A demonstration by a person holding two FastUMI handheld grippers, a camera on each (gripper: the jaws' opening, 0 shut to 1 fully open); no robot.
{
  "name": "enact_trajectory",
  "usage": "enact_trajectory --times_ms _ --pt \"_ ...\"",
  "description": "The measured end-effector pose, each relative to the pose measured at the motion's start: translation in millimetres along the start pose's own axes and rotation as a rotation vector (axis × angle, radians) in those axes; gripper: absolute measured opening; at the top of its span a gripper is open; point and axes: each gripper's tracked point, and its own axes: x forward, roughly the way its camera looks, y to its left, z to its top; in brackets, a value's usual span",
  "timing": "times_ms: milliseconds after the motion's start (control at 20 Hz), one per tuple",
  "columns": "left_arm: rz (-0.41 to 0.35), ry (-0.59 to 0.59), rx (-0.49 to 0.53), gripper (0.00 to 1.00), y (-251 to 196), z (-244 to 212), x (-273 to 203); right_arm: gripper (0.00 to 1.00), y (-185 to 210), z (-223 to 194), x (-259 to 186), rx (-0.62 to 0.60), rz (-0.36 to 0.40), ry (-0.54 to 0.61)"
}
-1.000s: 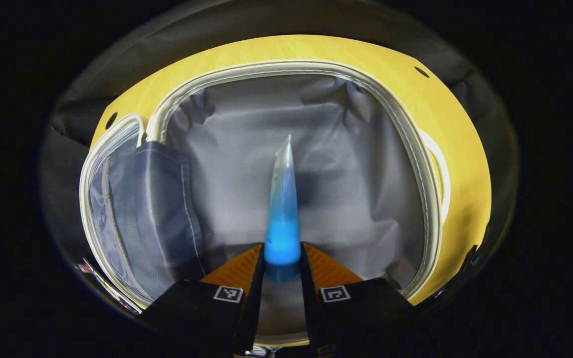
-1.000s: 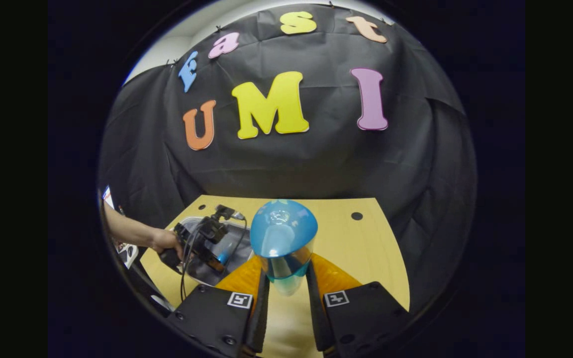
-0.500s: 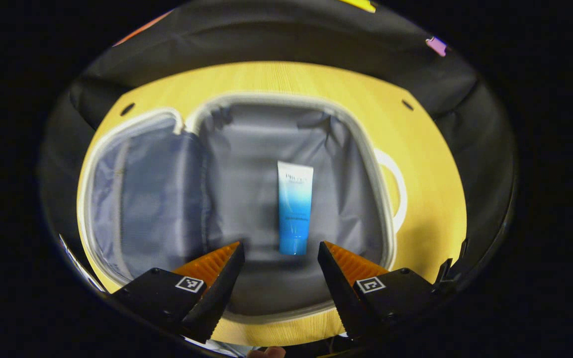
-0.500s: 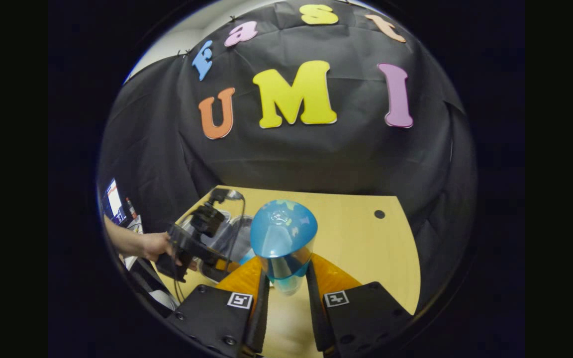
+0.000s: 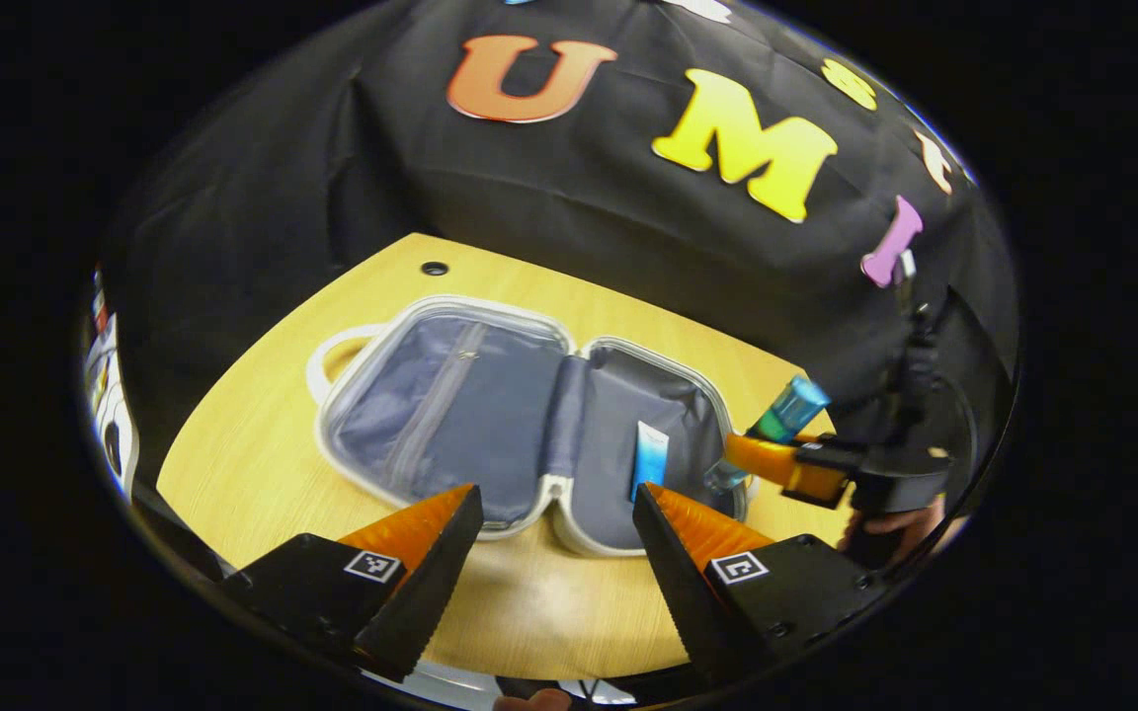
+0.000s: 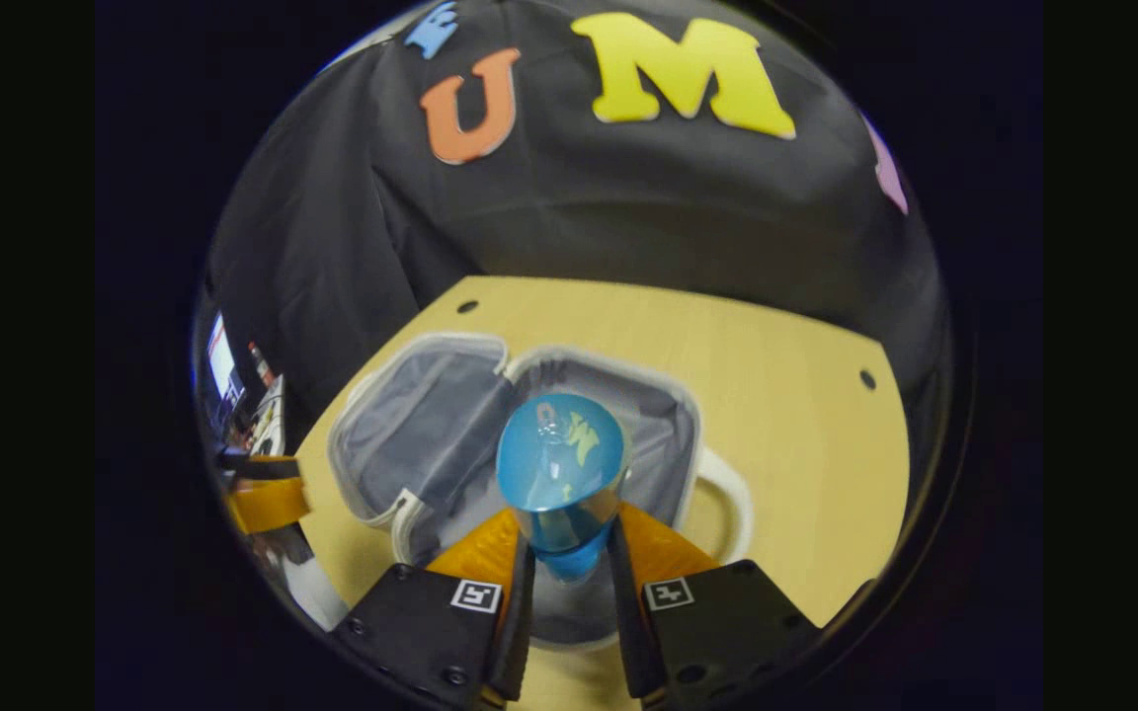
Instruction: First open the suitcase, pack the skin care products into it, and then close the suitcase.
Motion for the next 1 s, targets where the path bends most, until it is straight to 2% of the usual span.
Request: enact_trajectory --times_ms 100,150,200,450,550,800,1000 --pt "0.031 -0.004 -0.033 0.98 15.2 2.7 -18.7 0.36 -4.1 -23.1 22.2 0.081 -0.037 0.062" --pt "0.048 -0.006 -0.048 0.98 28.2 -0.3 -24.6 0.33 -7.3 -31.6 27.3 0.103 -0.054 0.083" --pt "0.064 -0.005 -0.063 0.98 41.4 -1.0 -28.5 0.36 -10.0 -35.9 31.7 0.121 -0.070 0.100" --pt "0.094 -0.020 -0.154 0.98 72.3 4.3 -36.3 0.36 -21.0 -25.7 48.0 0.186 -0.126 0.125" --pt "0.091 -0.037 -0.154 0.98 77.4 8.2 -45.8 0.33 -25.4 -20.7 55.0 0.174 -0.152 0.126" --pt "0.049 -0.097 -0.108 0.98 77.2 23.3 -48.1 0.36 -30.4 -17.0 71.2 0.194 -0.209 0.149" --pt "0.050 -0.104 -0.060 0.98 83.6 25.7 -48.5 0.35 -34.9 -21.1 76.8 0.201 -0.263 0.186"
